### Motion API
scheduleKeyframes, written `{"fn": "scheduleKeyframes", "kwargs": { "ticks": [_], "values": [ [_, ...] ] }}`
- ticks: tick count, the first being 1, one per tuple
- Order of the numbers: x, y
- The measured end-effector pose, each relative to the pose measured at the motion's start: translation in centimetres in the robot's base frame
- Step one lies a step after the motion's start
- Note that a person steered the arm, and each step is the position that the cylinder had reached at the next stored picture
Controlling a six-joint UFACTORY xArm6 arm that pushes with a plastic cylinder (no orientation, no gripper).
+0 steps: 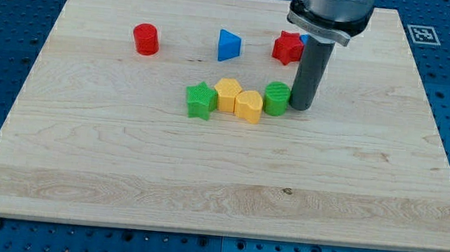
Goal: Push the red star towards the top of the blue triangle
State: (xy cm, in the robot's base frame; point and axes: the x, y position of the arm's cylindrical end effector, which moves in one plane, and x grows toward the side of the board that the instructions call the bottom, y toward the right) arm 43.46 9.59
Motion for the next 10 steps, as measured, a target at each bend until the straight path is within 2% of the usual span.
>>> {"fn": "scheduleKeyframes", "kwargs": {
  "ticks": [3, 4, 5, 7, 10],
  "values": [
    [0.0, -2.2],
    [-1.3, -2.1],
    [-5.6, -2.1],
    [-6.8, -2.3],
    [-11.6, -6.5]
  ]
}}
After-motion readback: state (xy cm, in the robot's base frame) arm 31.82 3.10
